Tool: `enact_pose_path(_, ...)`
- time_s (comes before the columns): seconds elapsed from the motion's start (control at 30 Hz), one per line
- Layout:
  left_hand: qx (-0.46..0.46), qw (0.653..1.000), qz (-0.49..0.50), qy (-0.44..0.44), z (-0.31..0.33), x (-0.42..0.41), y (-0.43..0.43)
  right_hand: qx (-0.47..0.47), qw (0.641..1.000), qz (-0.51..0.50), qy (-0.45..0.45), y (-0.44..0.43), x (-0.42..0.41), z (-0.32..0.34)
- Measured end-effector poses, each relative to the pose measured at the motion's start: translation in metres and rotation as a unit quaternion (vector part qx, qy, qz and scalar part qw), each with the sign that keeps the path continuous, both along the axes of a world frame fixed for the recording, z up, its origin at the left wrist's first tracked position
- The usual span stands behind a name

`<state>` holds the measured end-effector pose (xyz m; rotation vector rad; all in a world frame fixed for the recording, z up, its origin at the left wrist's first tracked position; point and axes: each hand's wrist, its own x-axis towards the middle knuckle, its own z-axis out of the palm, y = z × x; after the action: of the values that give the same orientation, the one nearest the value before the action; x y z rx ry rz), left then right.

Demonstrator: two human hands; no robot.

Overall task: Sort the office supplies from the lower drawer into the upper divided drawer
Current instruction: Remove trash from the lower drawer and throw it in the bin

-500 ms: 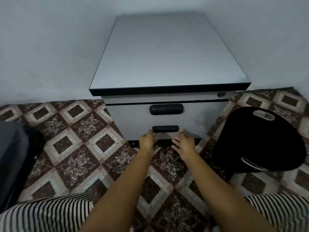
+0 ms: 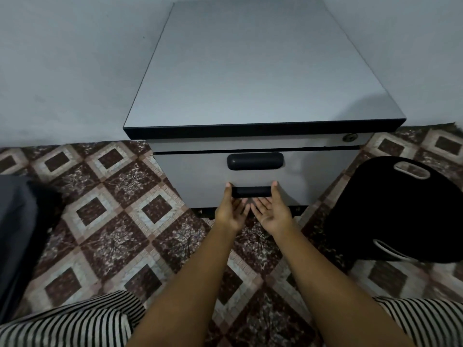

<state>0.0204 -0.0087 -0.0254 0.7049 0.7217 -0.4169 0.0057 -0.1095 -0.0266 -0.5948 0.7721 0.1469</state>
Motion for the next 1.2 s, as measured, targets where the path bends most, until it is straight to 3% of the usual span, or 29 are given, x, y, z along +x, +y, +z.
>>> enact_pose_path(0.57, 0.02, 0.998, -0.027, 0.045, -0.002, -0.001, -0.005, -0.056, 0.996, 0.009, 0.074, 0.007, 0.0, -0.003)
enact_pose_path(0.73, 0.074, 0.996, -0.034, 0.036, -0.006, -0.009, -0.005, -0.073, 0.994, 0.02, 0.077, 0.006, -0.01, -0.004)
enact_pose_path(0.8, 0.111, 0.992, -0.052, 0.017, -0.01, -0.015, -0.001, -0.133, 0.986, 0.056, 0.087, 0.003, -0.016, -0.004)
enact_pose_path(0.83, 0.183, 0.979, -0.085, 0.005, -0.012, -0.018, 0.003, -0.194, 0.973, 0.081, 0.099, 0.002, -0.02, -0.003)
enact_pose_path(0.9, 0.413, 0.899, -0.135, -0.057, -0.013, -0.029, 0.011, -0.383, 0.907, 0.144, 0.103, -0.003, -0.032, 0.006)
enact_pose_path(0.93, 0.528, 0.828, -0.148, -0.12, -0.013, -0.035, 0.016, -0.507, 0.839, 0.177, 0.084, -0.006, -0.037, 0.01)
enact_pose_path(1.0, 0.687, 0.646, -0.168, -0.286, -0.01, -0.042, 0.026, -0.723, 0.664, 0.189, -0.02, -0.012, -0.046, 0.013)
enact_pose_path(1.07, 0.75, 0.487, -0.202, -0.401, -0.013, -0.041, 0.034, -0.818, 0.538, 0.159, -0.128, -0.016, -0.046, 0.01)
enact_pose_path(1.1, 0.763, 0.431, -0.216, -0.431, -0.015, -0.035, 0.036, -0.843, 0.492, 0.149, -0.159, -0.018, -0.042, 0.008)
enact_pose_path(1.13, 0.767, 0.397, -0.23, -0.448, -0.013, -0.03, 0.036, -0.857, 0.461, 0.148, -0.177, -0.02, -0.038, 0.006)
enact_pose_path(1.2, 0.768, 0.367, -0.24, -0.466, -0.007, -0.021, 0.034, -0.871, 0.424, 0.17, -0.183, -0.024, -0.026, 0.005)
